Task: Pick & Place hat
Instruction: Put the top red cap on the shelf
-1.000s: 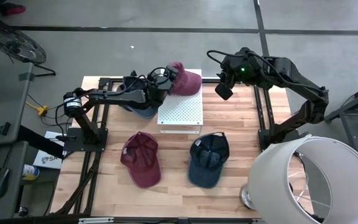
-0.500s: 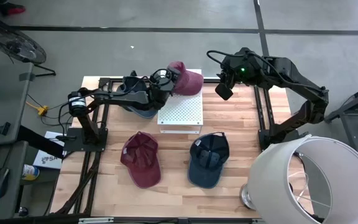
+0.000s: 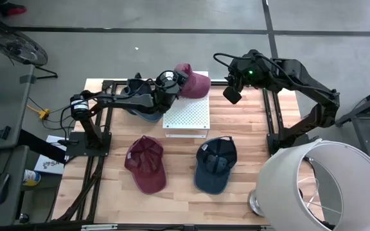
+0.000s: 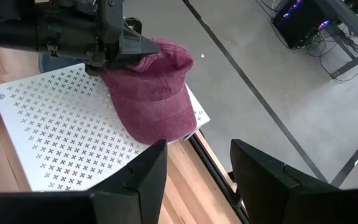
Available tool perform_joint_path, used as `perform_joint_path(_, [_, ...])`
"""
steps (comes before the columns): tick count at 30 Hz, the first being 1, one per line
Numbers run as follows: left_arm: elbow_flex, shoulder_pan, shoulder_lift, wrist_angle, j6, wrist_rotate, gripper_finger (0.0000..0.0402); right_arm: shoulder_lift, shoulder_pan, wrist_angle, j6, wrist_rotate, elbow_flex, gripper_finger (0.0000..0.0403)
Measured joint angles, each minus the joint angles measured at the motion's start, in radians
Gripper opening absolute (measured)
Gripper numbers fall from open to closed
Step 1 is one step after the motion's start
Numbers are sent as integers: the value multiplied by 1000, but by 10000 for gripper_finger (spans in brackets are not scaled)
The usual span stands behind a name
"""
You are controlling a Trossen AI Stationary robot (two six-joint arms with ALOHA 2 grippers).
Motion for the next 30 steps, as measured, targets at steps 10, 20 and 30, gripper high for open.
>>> perform_joint_path(10, [-1,0,-9,-3,60,38,199,0,0,-7,0,-2,0,170])
perform_joint_path(20, [-1,0,-91,-2,374,138,229,0,0,-16,3,-19,0,170])
perform_joint_path(30, [-1,0,-134,-127,454,182,230,0,0,-14,3,-18,0,170])
